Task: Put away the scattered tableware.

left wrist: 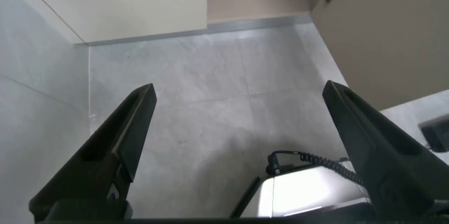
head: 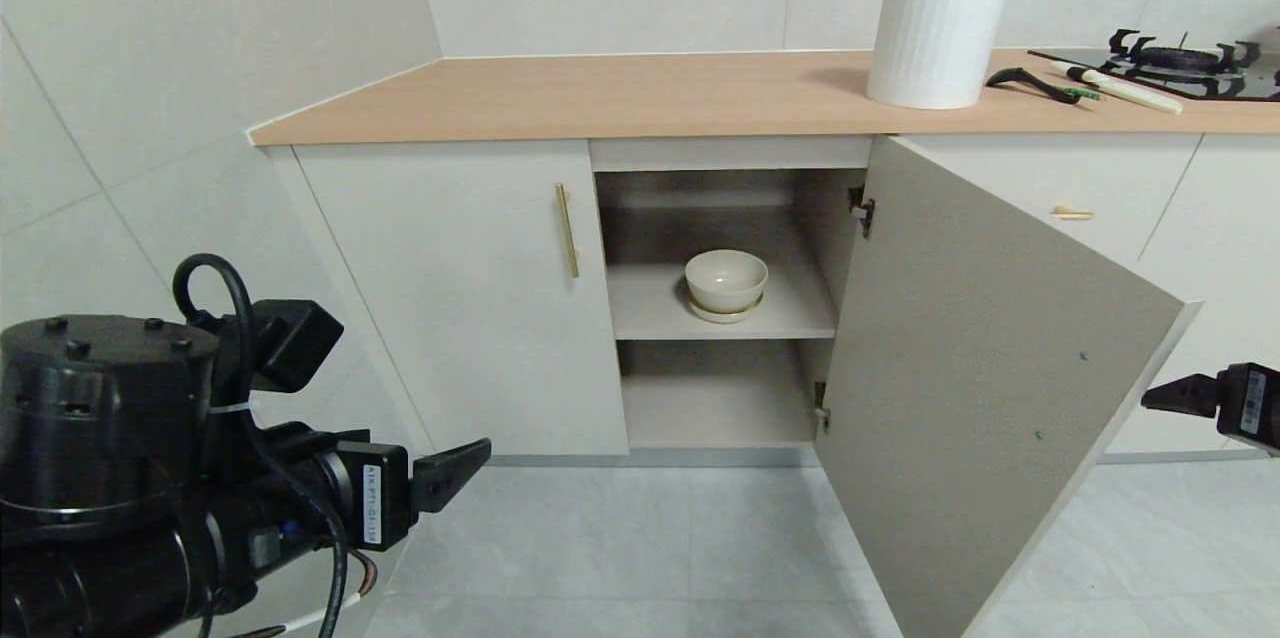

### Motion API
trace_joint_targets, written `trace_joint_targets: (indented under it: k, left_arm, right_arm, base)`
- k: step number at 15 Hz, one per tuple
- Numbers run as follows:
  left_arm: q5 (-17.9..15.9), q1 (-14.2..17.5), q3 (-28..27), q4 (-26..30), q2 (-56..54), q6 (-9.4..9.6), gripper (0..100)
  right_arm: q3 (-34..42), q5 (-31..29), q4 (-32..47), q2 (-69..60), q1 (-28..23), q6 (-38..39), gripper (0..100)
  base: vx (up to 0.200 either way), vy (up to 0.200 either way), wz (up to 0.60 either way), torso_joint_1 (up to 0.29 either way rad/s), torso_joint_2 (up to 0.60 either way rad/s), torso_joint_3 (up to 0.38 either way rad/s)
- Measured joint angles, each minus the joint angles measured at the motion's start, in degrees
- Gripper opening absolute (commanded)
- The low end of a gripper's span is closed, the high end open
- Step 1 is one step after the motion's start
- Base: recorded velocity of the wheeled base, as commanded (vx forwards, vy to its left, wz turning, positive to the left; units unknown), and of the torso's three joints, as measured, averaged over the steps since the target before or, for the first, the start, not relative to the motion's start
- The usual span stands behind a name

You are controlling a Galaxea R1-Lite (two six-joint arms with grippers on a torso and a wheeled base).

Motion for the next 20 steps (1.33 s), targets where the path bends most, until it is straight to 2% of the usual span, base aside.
trace_joint_targets:
  k: [5,7,9,12,14,17,20]
  left_arm:
    - [0.02,0.02,0.02,0.00,-0.02,-0.02,100]
    - [-0.07,0.00,0.11,0.00,-0.11,-0.02,100]
    - [-0.13,0.00,0.44,-0.06,-0.20,0.06,100]
    - [-0.11,0.00,0.66,-0.16,-0.13,0.02,100]
    - [-0.13,0.40,0.38,-0.94,-0.05,0.00,100]
    - [-0.16,1.10,0.11,-2.44,0.02,0.00,100]
    - [-0.07,1.23,0.09,-2.50,0.30,-0.02,100]
  right_arm:
    - [0.20,0.28,-5.71,4.33,-0.09,4.44,100]
    - [0.30,0.24,-6.12,5.49,1.73,4.52,100]
    - [0.40,0.41,-6.30,6.12,4.96,4.49,100]
    - [-0.28,0.28,-9.07,7.72,13.03,4.27,100]
    - [-1.90,0.17,-12.21,10.61,19.66,4.11,100]
    - [-6.18,0.05,-13.70,16.29,25.87,4.16,100]
    - [-8.79,-0.05,-21.60,23.04,30.14,4.40,100]
  base:
    - [0.000,0.000,0.00,0.000,0.00,0.000]
    - [0.000,0.000,0.00,0.000,0.00,0.000]
    - [0.000,0.000,0.00,0.000,0.00,0.000]
    - [0.000,0.000,0.00,0.000,0.00,0.000]
    - [0.000,0.000,0.00,0.000,0.00,0.000]
    - [0.000,0.000,0.00,0.000,0.00,0.000]
    - [0.000,0.000,0.00,0.000,0.00,0.000]
